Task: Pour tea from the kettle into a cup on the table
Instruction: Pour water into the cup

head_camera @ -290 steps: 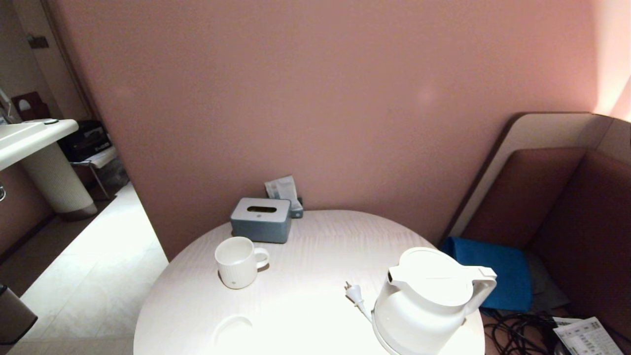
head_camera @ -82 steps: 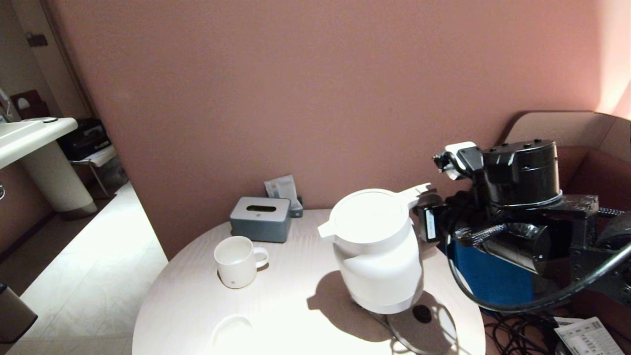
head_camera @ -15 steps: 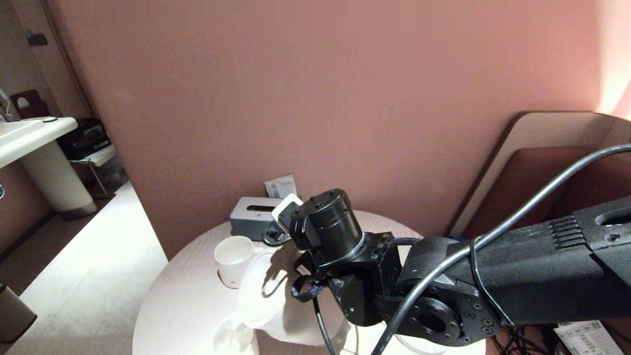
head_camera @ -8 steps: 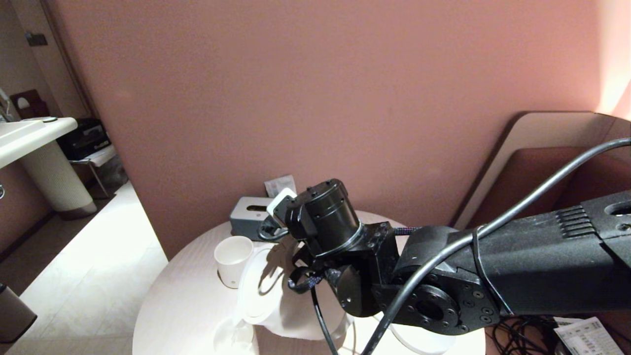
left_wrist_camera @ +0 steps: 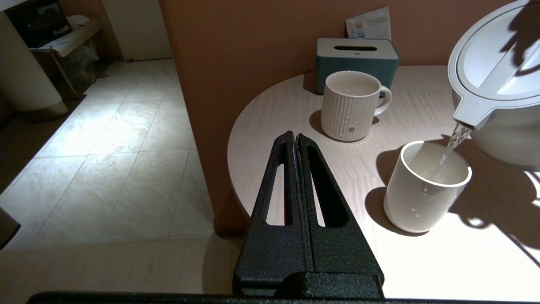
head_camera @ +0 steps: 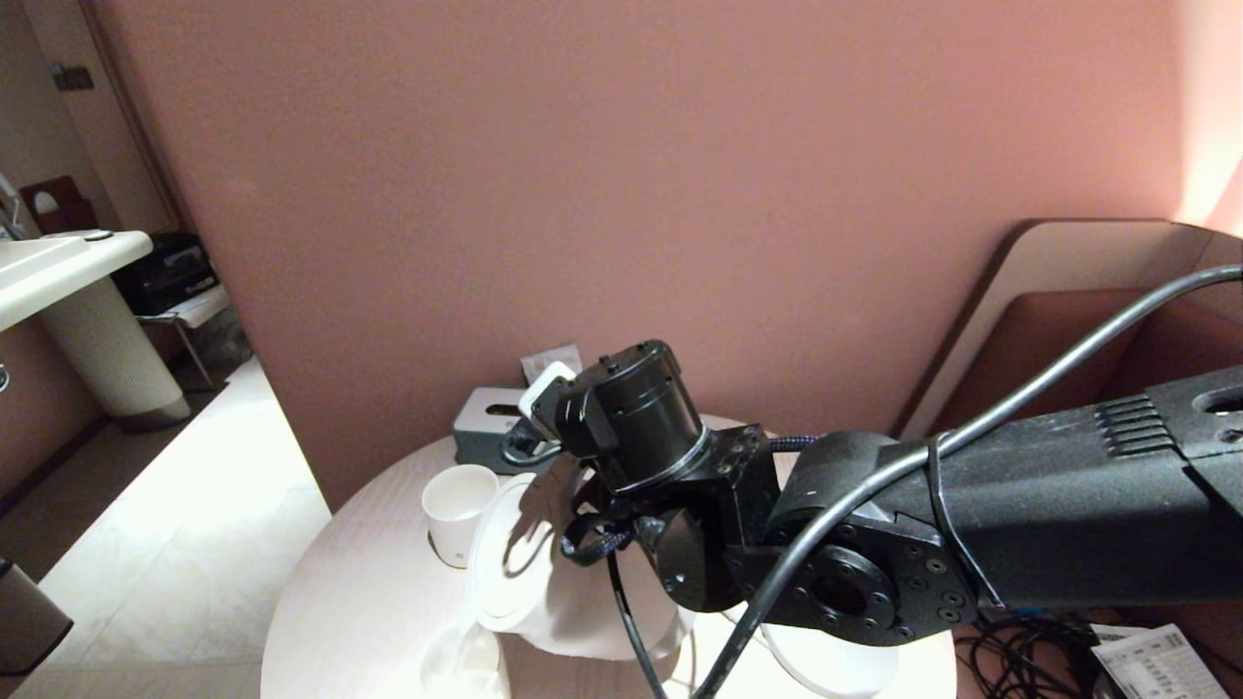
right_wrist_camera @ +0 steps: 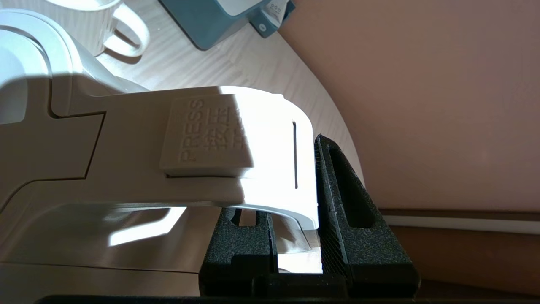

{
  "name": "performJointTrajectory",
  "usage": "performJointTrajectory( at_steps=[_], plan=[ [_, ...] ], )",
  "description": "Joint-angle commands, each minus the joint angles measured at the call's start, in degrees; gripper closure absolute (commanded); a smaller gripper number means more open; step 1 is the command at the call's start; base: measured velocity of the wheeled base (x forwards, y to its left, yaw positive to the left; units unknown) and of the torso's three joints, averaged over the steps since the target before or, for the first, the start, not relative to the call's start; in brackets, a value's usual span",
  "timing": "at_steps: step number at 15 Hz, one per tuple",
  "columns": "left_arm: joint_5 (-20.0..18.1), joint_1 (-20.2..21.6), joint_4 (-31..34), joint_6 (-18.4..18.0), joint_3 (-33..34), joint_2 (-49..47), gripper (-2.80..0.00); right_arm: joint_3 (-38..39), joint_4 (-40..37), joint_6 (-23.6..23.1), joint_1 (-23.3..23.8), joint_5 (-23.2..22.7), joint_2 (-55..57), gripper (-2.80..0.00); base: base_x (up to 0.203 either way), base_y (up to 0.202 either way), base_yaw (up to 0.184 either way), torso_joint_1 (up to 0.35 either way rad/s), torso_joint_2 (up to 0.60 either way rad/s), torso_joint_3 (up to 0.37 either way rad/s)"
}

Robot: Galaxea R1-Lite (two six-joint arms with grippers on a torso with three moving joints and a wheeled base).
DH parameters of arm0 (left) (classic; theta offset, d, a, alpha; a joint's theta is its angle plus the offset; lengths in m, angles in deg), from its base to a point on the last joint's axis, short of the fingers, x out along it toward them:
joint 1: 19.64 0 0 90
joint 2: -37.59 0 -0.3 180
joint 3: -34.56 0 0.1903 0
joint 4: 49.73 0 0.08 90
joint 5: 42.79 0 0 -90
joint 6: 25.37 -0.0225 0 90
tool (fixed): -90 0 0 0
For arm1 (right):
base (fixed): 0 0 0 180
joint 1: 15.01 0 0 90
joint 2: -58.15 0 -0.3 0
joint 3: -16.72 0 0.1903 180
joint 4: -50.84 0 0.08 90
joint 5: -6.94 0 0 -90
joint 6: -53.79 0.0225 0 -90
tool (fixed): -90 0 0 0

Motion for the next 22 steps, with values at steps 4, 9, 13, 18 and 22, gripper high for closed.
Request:
performJointTrajectory(
  at_steps=[4, 9, 13, 18, 22],
  plan=[
    [0.07, 0.02, -0.05, 0.01, 0.00, -0.07, 0.00, -1.10, -0.11, -0.92, 0.02, 0.29, 0.28, 0.00, 0.000, 0.000, 0.000, 0.000, 0.00, 0.000],
    [-0.01, 0.02, -0.13, 0.01, 0.00, -0.07, 0.00, -1.52, -0.19, -1.60, 0.02, 0.38, 0.54, 0.00, 0.000, 0.000, 0.000, 0.000, 0.00, 0.000],
    [-0.01, 0.02, -0.05, 0.01, 0.00, -0.07, 0.00, -2.15, -0.19, -2.32, 0.02, 0.47, 0.81, 0.00, 0.000, 0.000, 0.000, 0.000, 0.00, 0.000],
    [0.03, 0.02, -0.09, 0.01, 0.00, -0.07, 0.00, -3.40, -2.46, -2.88, 0.02, 0.63, 0.85, 0.00, 0.000, 0.000, 0.000, 0.000, 0.00, 0.000],
    [0.06, -0.06, -0.05, 0.01, 0.00, -0.07, 0.00, -5.31, -4.06, -2.94, -0.07, 1.70, 1.16, 0.00, 0.000, 0.000, 0.000, 0.000, 0.00, 0.000]
  ],
)
